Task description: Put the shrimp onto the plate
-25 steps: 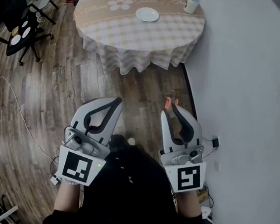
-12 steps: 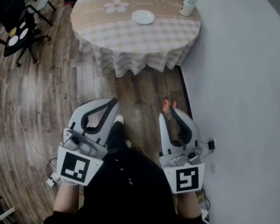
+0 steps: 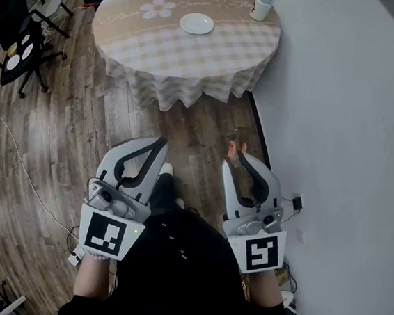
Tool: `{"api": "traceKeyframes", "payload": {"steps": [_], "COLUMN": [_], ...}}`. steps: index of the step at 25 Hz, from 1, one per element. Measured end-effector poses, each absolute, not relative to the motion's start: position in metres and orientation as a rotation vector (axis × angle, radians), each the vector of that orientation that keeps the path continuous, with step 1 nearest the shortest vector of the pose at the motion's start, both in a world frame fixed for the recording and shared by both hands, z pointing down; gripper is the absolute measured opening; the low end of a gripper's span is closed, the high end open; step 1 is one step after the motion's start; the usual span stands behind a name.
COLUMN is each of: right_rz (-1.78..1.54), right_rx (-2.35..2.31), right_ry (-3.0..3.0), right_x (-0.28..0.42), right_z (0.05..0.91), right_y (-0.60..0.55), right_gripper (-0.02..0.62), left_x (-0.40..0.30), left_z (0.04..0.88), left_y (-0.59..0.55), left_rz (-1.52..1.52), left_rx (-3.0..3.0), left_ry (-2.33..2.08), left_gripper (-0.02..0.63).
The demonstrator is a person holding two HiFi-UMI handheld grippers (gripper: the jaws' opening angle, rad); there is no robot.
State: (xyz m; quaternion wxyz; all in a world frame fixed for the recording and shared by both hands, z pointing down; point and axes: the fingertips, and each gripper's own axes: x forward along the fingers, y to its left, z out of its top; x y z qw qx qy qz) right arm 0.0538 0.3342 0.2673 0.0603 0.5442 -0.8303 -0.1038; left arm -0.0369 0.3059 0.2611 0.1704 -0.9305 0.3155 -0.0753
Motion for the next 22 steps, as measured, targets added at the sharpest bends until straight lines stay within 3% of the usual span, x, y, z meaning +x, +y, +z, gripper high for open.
{"api": "traceKeyframes", "payload": {"steps": [22], "right_rz": [-0.271], "right_rx": [1.675], "right_ry": [-2.463], "right_x": [0.04], "right_z": [0.271], "right_y": [0.212], "right_gripper": [0.055], "left_x": [-0.051], "left_z": [0.26], "left_y": [0.184], "left_rz": [-0.187], "left_rx": [-2.68], "left_ry": [0.862], "left_gripper": [0.0]}}
